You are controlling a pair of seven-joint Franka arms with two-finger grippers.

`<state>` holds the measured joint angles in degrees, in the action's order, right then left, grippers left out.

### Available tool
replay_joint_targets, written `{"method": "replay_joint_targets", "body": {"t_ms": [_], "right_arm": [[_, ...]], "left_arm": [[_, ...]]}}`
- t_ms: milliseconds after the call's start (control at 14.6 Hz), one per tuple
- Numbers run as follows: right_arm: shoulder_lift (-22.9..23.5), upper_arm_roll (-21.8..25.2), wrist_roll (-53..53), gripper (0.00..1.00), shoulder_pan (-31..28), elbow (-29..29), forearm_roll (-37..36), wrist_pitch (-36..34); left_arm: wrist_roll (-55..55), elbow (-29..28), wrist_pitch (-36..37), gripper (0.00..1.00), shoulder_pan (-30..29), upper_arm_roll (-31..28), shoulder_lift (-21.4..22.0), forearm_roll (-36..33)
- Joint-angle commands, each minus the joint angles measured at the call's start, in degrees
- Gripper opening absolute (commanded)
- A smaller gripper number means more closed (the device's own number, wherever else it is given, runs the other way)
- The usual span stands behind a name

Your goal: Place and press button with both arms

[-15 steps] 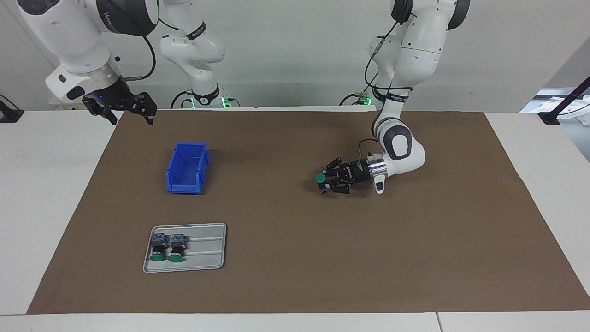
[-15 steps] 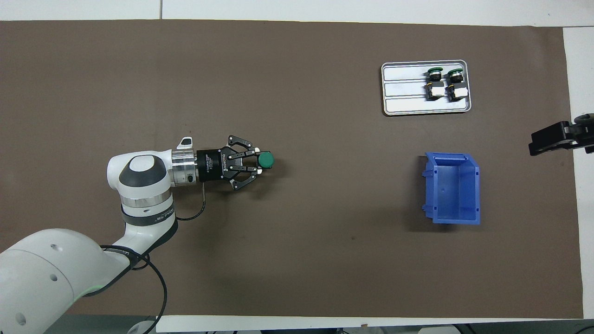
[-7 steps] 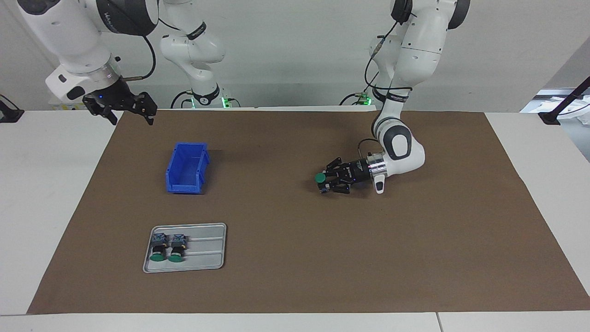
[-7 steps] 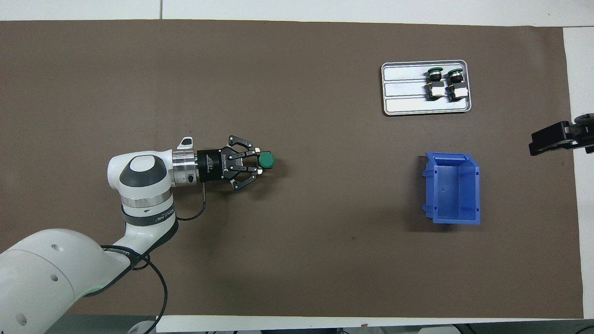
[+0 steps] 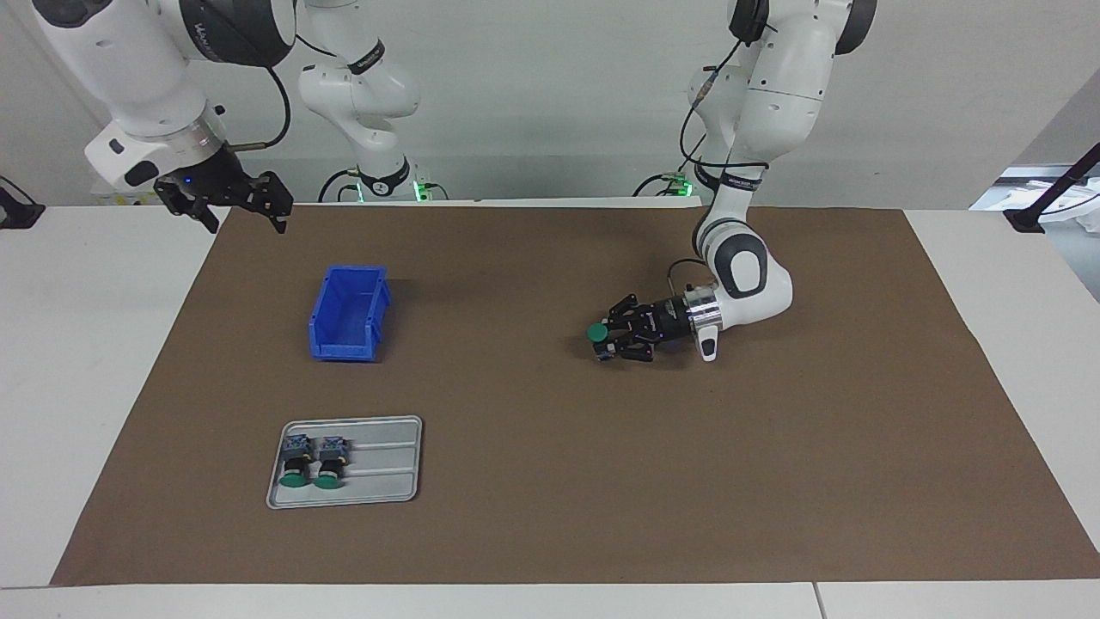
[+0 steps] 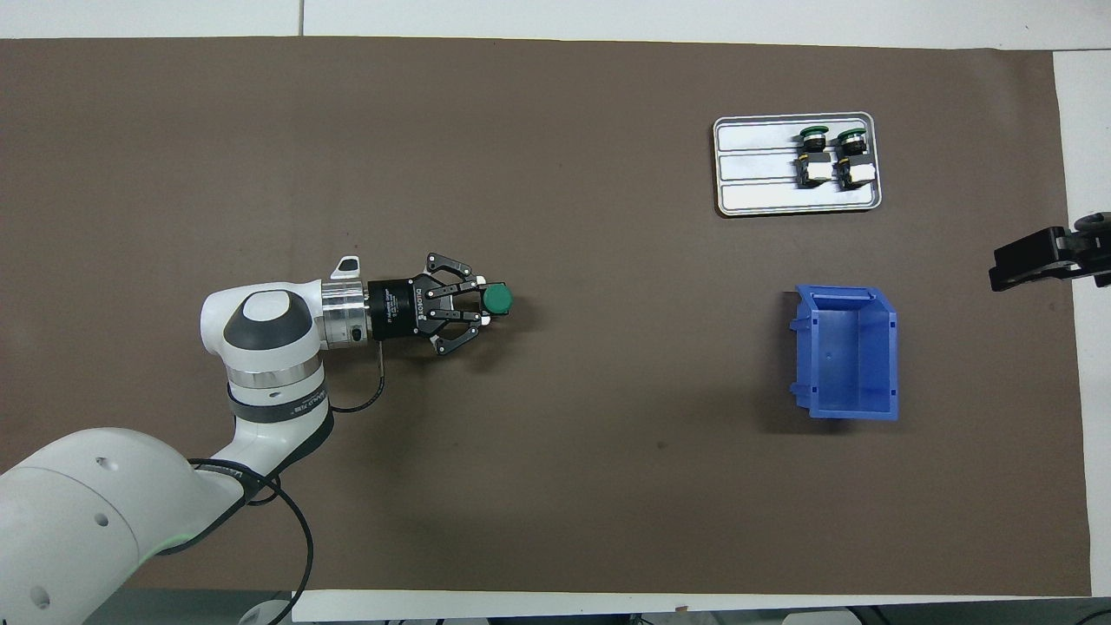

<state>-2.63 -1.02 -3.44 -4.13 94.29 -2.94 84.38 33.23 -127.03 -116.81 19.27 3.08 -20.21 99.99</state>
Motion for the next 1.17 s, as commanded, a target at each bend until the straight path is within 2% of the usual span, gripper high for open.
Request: {"method": "replay_joint_targets", "body": {"t_ms": [0, 69, 137, 206, 480, 892, 1098], "right_arm": [[-0.5, -0.2, -1.1, 0.99, -0.5, 0.2, 0.5, -0.6], [-0.5, -0.2, -1.1, 0.99, -0.5, 0.2, 0.5, -0.6], [-0.5, -0.3, -1.1, 0.99, -0.5, 0.2, 0.5, -0.6], [-0.5, -0.3, -1.1, 0.99, -0.5, 0.2, 0.5, -0.6], [-0.5, -0.2, -1.1, 0.99, -0.5, 0.2, 0.5, -0.6], [-0.5, -0.2, -1.1, 0.99, -0.5, 0.2, 0.5, -0.6], [-0.5, -0.2, -1.1, 0.99, -0.5, 0.2, 0.5, -0.6]], "left_arm": [[-0.8, -0.3, -1.0, 0.33, 0.8, -0.4, 0.4, 1.3], [-0.7, -0.4, -1.4, 0.37, 0.8, -0.3, 0.6, 1.3], [-0.7, -0.4, -1.7, 0.87, 0.8, -0.3, 0.6, 1.3], [-0.8, -0.5, -1.9, 1.00, 0.9, -0.4, 0.8, 1.2], [-0.6, -0.6, -2.1, 1.00, 0.8, -0.4, 0.9, 1.2], [3.6, -0.9, -2.2, 1.00, 0.8, -0.5, 4.6, 0.1], [7.3, -1.6, -2.2, 1.00, 0.2, -0.5, 6.8, -5.1]]}}
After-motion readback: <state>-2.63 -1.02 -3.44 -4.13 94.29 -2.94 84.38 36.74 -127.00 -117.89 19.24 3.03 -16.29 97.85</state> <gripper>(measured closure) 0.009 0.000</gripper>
